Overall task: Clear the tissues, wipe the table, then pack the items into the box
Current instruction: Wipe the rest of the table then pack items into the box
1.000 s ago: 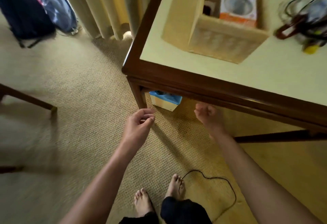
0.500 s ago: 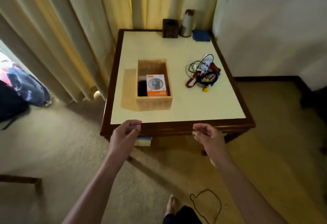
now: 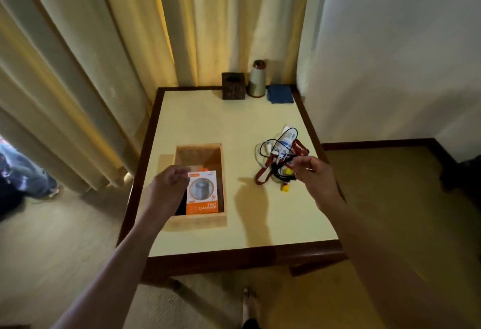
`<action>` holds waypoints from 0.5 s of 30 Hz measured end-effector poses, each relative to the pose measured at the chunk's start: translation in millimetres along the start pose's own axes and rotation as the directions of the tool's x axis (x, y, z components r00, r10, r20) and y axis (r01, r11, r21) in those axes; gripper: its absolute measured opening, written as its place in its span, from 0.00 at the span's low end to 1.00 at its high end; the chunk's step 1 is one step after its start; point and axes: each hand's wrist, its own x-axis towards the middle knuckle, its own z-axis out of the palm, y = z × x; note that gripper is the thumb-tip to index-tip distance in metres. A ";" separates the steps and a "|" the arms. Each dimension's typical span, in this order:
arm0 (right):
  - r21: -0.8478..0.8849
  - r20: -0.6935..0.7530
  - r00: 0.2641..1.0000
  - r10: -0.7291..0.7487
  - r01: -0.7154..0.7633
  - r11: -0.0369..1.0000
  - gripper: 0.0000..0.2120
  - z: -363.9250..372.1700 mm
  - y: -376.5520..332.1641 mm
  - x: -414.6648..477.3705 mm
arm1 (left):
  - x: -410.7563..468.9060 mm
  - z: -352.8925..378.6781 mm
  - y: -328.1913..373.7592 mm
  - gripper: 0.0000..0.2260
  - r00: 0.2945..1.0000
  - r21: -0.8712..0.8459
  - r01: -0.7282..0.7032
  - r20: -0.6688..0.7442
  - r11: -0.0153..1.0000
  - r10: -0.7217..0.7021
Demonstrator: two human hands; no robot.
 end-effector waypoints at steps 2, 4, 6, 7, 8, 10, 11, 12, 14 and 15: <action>-0.074 0.004 1.000 0.002 -0.001 0.997 0.04 1.2 -2.0 42.6 | 21.5 9.3 3.1 0.10 1.000 0.022 0.030 -0.007 0.999 -0.029; -0.162 0.004 1.000 0.004 -0.003 0.987 0.06 3.3 -8.5 88.6 | 46.0 17.1 -0.6 0.11 0.999 0.069 0.029 -0.025 0.997 -0.027; -0.290 0.007 1.000 0.010 -0.007 0.957 0.06 3.3 -11.5 129.5 | 61.9 20.0 -7.2 0.13 0.999 0.113 0.029 -0.042 0.993 -0.025; -0.358 0.010 1.000 0.011 -0.007 0.934 0.07 3.9 -12.4 151.1 | 70.0 22.3 -11.0 0.14 0.998 0.160 0.038 -0.055 0.986 -0.030; -0.414 0.009 1.000 0.014 -0.009 0.910 0.09 5.1 -13.1 171.3 | 77.5 25.5 -14.8 0.15 0.997 0.212 0.043 -0.070 0.976 -0.028; -0.490 0.014 1.000 0.017 -0.008 0.872 0.11 9.4 -13.3 208.5 | 91.3 31.8 -24.3 0.20 0.993 0.293 0.066 -0.110 0.954 -0.035; -0.529 0.020 1.000 0.021 -0.008 0.849 0.12 13.0 -11.4 228.2 | 99.0 36.3 -28.8 0.22 0.990 0.312 0.090 -0.131 0.946 -0.051; -0.560 0.015 1.000 0.025 -0.012 0.828 0.12 14.7 -12.0 241.4 | 103.3 38.0 -32.6 0.24 0.988 0.319 0.105 -0.140 0.942 -0.063; -0.616 0.030 0.998 0.057 -0.026 0.788 0.14 20.4 -7.3 270.2 | 111.6 42.7 -38.5 0.26 0.984 0.302 0.145 -0.139 0.942 -0.107; -0.653 0.058 0.994 0.094 -0.033 0.756 0.17 23.7 -3.5 283.0 | 114.1 44.5 -40.1 0.26 0.982 0.304 0.166 -0.138 0.938 -0.129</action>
